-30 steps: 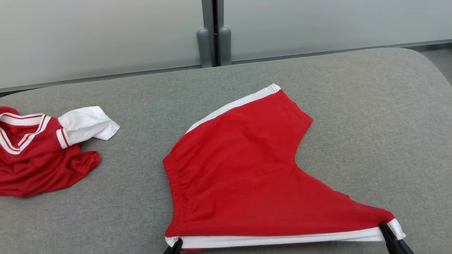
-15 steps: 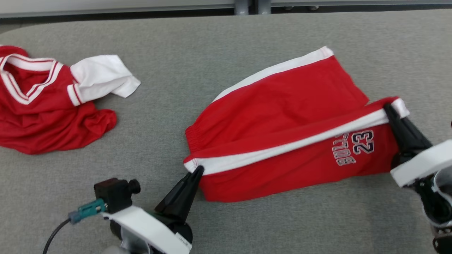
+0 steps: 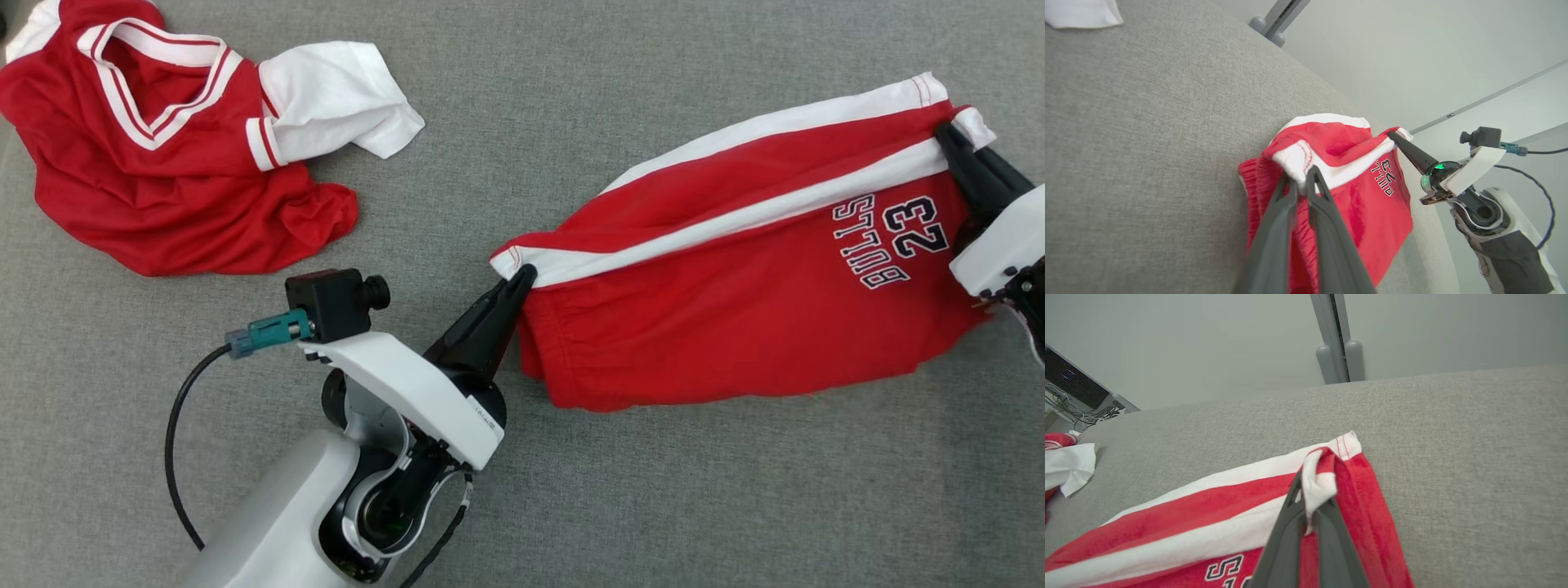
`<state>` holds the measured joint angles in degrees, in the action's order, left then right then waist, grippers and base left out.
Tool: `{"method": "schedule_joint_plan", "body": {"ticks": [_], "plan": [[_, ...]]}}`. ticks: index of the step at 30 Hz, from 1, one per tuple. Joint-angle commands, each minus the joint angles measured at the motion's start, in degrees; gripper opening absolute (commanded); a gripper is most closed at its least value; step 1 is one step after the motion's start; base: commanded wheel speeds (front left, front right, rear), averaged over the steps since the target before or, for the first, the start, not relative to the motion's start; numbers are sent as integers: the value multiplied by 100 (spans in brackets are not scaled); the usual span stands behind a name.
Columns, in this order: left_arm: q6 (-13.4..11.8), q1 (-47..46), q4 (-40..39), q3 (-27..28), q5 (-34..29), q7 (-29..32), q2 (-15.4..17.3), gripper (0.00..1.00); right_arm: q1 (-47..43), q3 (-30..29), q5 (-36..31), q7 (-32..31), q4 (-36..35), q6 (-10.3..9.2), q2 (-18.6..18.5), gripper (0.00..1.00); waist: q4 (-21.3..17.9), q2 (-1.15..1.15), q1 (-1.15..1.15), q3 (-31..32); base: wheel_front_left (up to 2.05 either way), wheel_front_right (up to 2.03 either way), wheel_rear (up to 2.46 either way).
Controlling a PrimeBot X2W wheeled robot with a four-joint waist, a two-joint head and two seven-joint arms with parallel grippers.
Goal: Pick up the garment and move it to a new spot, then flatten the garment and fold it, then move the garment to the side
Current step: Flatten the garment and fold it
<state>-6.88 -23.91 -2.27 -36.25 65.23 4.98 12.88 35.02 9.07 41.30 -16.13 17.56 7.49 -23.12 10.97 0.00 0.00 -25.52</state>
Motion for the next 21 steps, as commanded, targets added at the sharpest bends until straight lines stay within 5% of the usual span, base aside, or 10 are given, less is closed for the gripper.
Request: {"method": "schedule_joint_plan", "body": {"ticks": [1, 11, 13, 14, 15, 16, 21], "plan": [[31, -113, 68, 31, 69, 0, -12, 0, 102, -6, -61, -24, 45, 0, -80, 0, 31, 0, 0, -49, 0, 0, 0], [189, -643, 898, 100, 149, -24, -344, 2, 850, 204, -250, -249, 492, -1, -286, 0, 117, 0, 0, -300, 0, 0, 0], [186, -704, 1011, 110, 146, -54, -400, 35, 955, 241, -263, -263, 570, 0, -275, 0, 133, 0, 0, -322, 0, 0, 0], [152, -737, 1064, 131, 130, -98, -431, 67, 1014, 246, -303, -224, 617, 0, -272, 23, 140, 0, 0, -333, 0, 0, 0], [113, -772, 1113, 169, 103, -155, -463, 100, 1066, 249, -336, -187, 662, 0, -259, 81, 146, 0, 0, -344, 0, 0, 0], [57, -798, 1166, 176, 47, -194, -477, 100, 1107, 214, -387, -142, 728, 0, -236, 100, 149, 0, 0, -351, 0, 0, 0], [-112, -821, 1269, 149, -220, -440, -434, 100, 1168, 272, -523, -14, 820, 0, -172, 100, 117, 0, 0, -319, 0, 0, 0]]}}
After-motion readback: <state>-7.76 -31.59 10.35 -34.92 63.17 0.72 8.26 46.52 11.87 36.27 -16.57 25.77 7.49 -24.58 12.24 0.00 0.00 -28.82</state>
